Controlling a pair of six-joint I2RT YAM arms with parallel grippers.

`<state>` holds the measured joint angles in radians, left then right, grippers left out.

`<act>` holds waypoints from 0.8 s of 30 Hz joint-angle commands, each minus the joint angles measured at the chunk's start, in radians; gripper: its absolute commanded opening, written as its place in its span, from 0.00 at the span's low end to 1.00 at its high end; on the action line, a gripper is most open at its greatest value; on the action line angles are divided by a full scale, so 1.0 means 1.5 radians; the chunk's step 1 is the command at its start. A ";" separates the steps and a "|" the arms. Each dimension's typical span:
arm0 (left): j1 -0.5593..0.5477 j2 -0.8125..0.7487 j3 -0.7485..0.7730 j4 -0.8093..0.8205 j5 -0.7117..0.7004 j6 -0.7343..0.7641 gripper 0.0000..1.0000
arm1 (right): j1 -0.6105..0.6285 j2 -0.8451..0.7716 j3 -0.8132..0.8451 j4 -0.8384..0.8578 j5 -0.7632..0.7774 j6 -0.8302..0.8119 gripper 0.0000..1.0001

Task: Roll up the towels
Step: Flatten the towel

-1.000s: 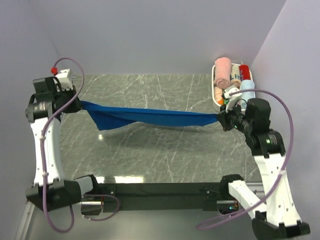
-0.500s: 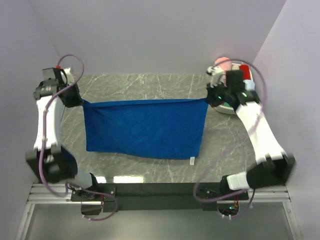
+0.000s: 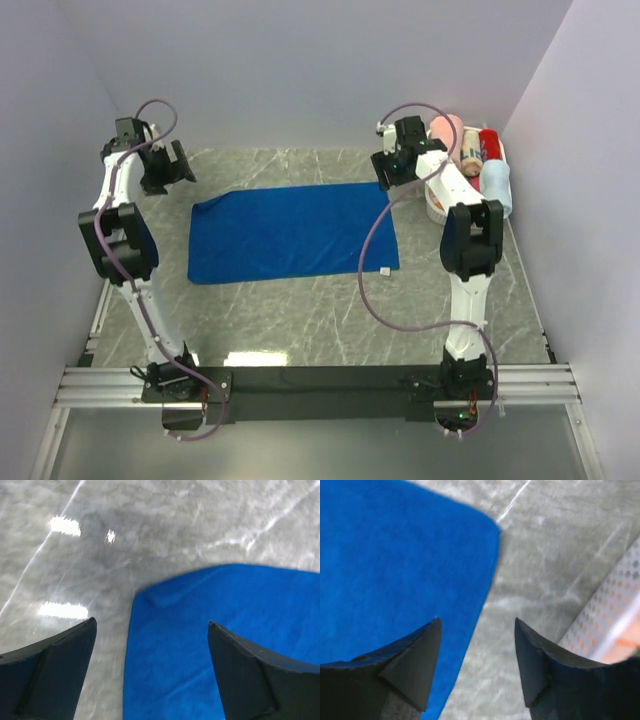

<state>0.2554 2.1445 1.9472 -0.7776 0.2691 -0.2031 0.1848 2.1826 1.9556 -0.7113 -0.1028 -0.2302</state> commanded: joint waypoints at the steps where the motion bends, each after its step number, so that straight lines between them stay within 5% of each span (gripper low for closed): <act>1: 0.012 -0.119 -0.054 0.037 0.022 0.033 0.96 | 0.006 -0.132 -0.047 0.003 0.004 -0.018 0.65; 3: 0.012 -0.157 -0.113 0.015 0.025 0.088 0.82 | 0.006 -0.164 -0.109 -0.012 -0.033 -0.033 0.60; 4: 0.012 -0.170 -0.134 0.011 0.029 0.105 0.65 | 0.007 -0.186 -0.124 -0.024 -0.044 -0.039 0.54; 7: 0.011 -0.214 -0.229 -0.025 0.065 0.215 0.35 | 0.014 -0.211 -0.184 -0.080 -0.075 -0.058 0.38; 8: 0.011 -0.232 -0.281 -0.025 0.062 0.239 0.31 | 0.017 -0.215 -0.211 -0.086 -0.078 -0.065 0.35; 14: 0.001 -0.240 -0.371 0.017 0.084 0.265 0.16 | 0.035 -0.210 -0.294 -0.083 -0.082 -0.057 0.18; 18: -0.028 -0.159 -0.290 0.021 0.112 0.234 0.05 | 0.053 -0.162 -0.282 -0.084 -0.083 -0.039 0.06; 24: -0.064 -0.041 -0.189 0.069 0.101 0.175 0.01 | 0.067 -0.113 -0.292 -0.081 -0.061 -0.027 0.04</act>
<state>0.1802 2.0293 1.5898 -0.7322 0.3977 0.1074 0.2760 1.9953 1.5143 -0.8356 -0.2104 -0.2878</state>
